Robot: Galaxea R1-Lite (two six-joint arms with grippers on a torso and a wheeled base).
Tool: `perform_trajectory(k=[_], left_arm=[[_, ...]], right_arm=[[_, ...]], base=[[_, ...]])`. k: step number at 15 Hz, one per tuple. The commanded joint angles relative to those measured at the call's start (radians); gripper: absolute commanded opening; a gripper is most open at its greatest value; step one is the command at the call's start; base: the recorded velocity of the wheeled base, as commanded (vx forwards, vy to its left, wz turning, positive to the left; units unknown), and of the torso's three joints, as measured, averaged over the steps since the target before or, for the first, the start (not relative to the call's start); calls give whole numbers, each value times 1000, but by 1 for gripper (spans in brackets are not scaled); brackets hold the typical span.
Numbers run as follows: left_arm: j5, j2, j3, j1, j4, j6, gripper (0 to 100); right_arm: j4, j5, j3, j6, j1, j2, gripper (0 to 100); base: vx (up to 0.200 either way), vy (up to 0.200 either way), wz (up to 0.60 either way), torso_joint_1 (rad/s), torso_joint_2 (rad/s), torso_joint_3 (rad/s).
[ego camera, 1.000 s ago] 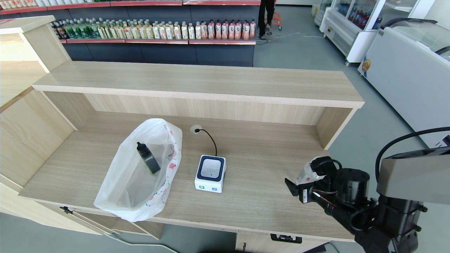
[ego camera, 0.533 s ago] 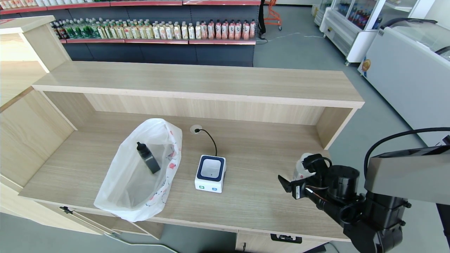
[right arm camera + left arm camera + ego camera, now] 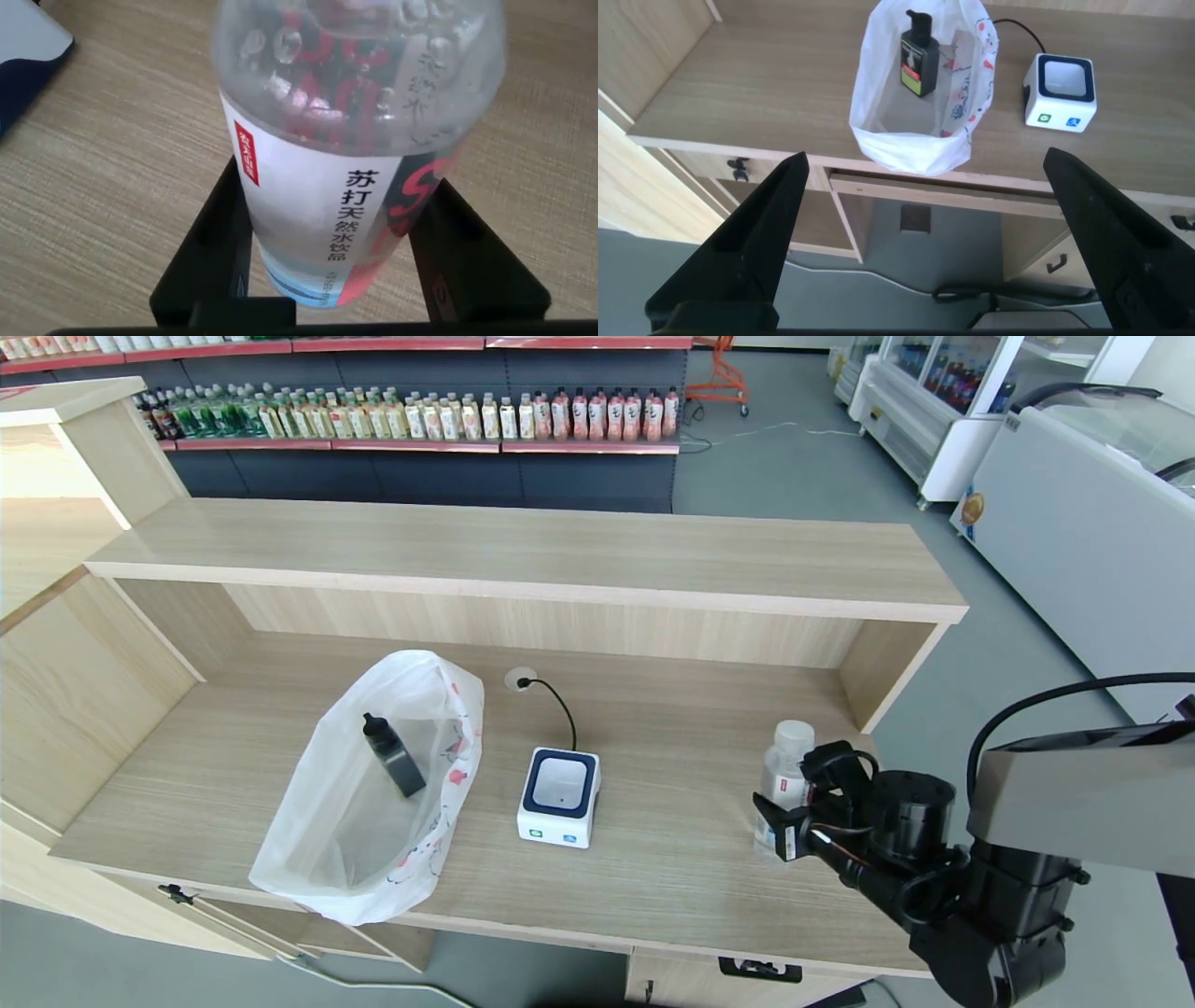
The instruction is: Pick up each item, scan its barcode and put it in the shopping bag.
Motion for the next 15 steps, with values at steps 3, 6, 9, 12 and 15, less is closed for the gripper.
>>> perform_trajectory(k=[3,6,9,12,15], left_arm=[[0,0,0,0,0,0,100],[0,0,0,0,0,0,100],[0,0,0,0,0,0,100],[0,0,0,0,0,0,100],[0,0,0,0,0,0,100]], right_arm=[[-2,4,1,2,-1,-22,0],[-2,6,5,32,-4,-93,0],[52,144,39,193,-28,-297,0],[322,489,79,367,-83,-588,0],[444,731,70,428,-103,-742,0]], base=[[0,0,0,0,0,0],[0,0,0,0,0,0],[0,0,0,0,0,0],[0,0,0,0,0,0],[0,0,0,0,0,0]])
